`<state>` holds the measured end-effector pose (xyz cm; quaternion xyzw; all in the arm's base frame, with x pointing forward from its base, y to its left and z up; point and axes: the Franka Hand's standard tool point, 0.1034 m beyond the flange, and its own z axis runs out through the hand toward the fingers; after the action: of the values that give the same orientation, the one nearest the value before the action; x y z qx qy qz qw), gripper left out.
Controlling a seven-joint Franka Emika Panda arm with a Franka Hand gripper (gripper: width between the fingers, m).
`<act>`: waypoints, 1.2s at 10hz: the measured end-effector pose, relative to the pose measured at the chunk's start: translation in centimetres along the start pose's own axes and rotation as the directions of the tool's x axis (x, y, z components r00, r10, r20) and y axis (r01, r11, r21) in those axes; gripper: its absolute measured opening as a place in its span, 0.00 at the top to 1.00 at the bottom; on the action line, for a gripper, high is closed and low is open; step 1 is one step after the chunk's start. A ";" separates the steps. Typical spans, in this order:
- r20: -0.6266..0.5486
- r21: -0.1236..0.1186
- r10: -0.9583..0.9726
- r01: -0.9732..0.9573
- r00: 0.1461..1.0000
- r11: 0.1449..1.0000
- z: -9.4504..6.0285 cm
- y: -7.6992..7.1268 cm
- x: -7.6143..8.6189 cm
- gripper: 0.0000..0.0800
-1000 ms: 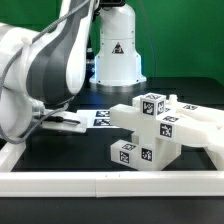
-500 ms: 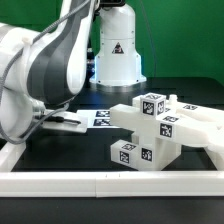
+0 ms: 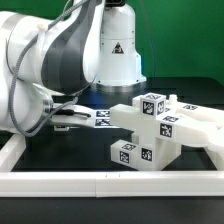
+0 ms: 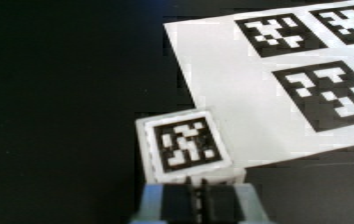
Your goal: Assemble chair
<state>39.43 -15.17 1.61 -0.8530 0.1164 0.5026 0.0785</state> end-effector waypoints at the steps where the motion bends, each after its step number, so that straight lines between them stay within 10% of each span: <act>1: 0.001 0.000 0.000 0.000 1.000 1.000 0.0 0.0 0.0 0.71; 2: 0.001 0.000 0.000 0.000 1.000 1.000 0.0 0.0 0.0 0.71; 4: 0.001 0.000 0.000 0.000 1.000 1.000 0.0 0.0 0.0 0.30; 8: -0.014 -0.007 -0.097 0.096 0.995 0.995 -1.3 -0.5 -0.3 0.19; 12: -0.011 -0.014 -0.106 0.106 0.994 0.994 2.7 -0.8 -0.2 0.19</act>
Offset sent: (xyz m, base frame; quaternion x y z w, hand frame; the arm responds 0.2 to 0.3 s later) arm 0.0000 0.0000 0.0000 0.0000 0.0000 0.0000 1.0000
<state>37.26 -13.65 0.53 -0.8615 0.0680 0.4934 0.0985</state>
